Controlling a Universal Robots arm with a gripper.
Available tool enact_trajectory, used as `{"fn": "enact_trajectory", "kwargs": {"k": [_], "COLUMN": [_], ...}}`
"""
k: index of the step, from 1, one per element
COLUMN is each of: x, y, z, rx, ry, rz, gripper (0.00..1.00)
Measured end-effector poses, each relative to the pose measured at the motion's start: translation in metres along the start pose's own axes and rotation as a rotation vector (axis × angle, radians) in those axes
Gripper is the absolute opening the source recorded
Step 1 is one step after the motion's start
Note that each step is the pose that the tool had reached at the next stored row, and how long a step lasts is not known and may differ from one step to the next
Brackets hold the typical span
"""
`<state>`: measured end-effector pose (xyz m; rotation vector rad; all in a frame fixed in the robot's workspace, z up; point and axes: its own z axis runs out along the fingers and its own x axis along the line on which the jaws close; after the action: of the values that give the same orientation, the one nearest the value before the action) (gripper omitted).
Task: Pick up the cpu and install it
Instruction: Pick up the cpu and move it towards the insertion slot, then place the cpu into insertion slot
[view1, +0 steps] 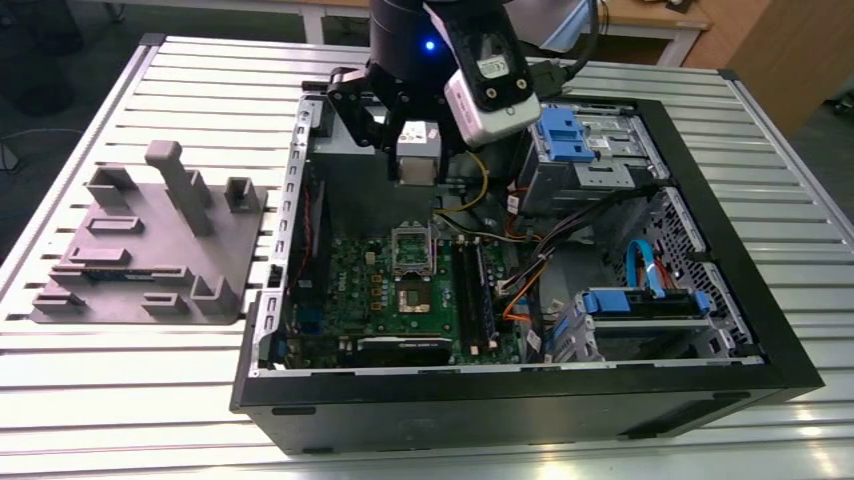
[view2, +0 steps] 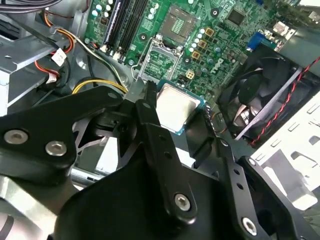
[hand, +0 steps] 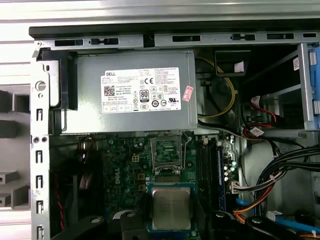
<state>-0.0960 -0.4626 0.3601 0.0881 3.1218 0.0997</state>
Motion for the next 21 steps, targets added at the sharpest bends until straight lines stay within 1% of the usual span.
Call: {"fn": "enact_trajectory", "kwargs": {"k": [11,16,21], "x": [-0.0001,-0.0005,-0.0005], "y": [0.0000,-0.0026,-0.0031], "z": [0.0003,0.0043,0.0050], "rx": [0.0005,0.0008,0.0006], "ry": [0.0000,0.0000,-0.0001], "rz": [0.000,0.000,0.000], "gripper": [0.47,0.47,0.47]}}
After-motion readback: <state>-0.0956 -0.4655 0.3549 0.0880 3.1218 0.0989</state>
